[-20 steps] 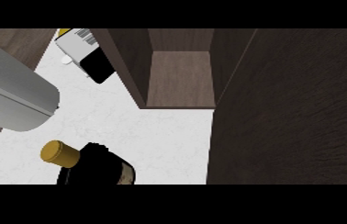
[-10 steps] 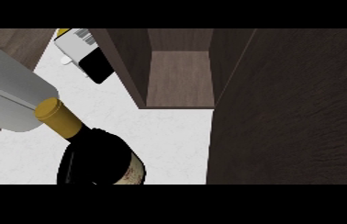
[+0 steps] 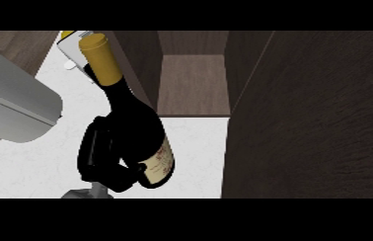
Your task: Pick up the wine, place it into the cabinet and close the cabinet
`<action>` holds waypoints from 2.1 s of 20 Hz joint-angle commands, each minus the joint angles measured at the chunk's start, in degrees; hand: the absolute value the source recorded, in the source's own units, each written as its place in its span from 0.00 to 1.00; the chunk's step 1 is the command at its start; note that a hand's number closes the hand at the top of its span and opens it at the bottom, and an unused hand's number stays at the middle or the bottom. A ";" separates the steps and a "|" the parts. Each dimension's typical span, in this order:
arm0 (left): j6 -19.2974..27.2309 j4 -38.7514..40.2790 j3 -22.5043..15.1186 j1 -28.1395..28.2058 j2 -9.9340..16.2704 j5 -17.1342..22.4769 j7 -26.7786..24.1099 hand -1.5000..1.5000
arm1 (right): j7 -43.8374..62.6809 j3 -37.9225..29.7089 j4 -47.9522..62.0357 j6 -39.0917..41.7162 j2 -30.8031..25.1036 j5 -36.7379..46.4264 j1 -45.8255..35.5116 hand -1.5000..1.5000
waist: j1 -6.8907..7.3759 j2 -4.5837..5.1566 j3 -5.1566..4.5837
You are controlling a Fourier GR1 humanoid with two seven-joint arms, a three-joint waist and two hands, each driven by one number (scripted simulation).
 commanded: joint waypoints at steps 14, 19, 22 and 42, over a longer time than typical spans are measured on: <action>18.74 18.72 -10.07 -19.88 -0.09 -5.22 -3.14 1.00 | -3.05 1.82 -3.31 1.34 0.96 1.71 5.72 0.00 | -0.43 -0.02 -0.01; 18.02 30.14 -8.57 -24.37 -0.09 0.18 -10.70 1.00 | -2.70 4.77 1.14 -1.19 1.92 5.23 1.08 0.00 | -0.34 0.09 -0.03; 20.80 31.90 -11.42 -26.17 -0.09 3.49 -11.67 1.00 | -0.88 -1.63 1.48 1.49 -1.67 -1.15 -0.69 0.00 | -0.44 0.09 -0.02; 15.57 53.09 -11.02 -31.68 -0.09 17.95 -24.83 1.00 | -0.54 -2.56 0.84 2.07 -1.90 -2.59 -0.16 0.00 | -0.65 0.15 -0.03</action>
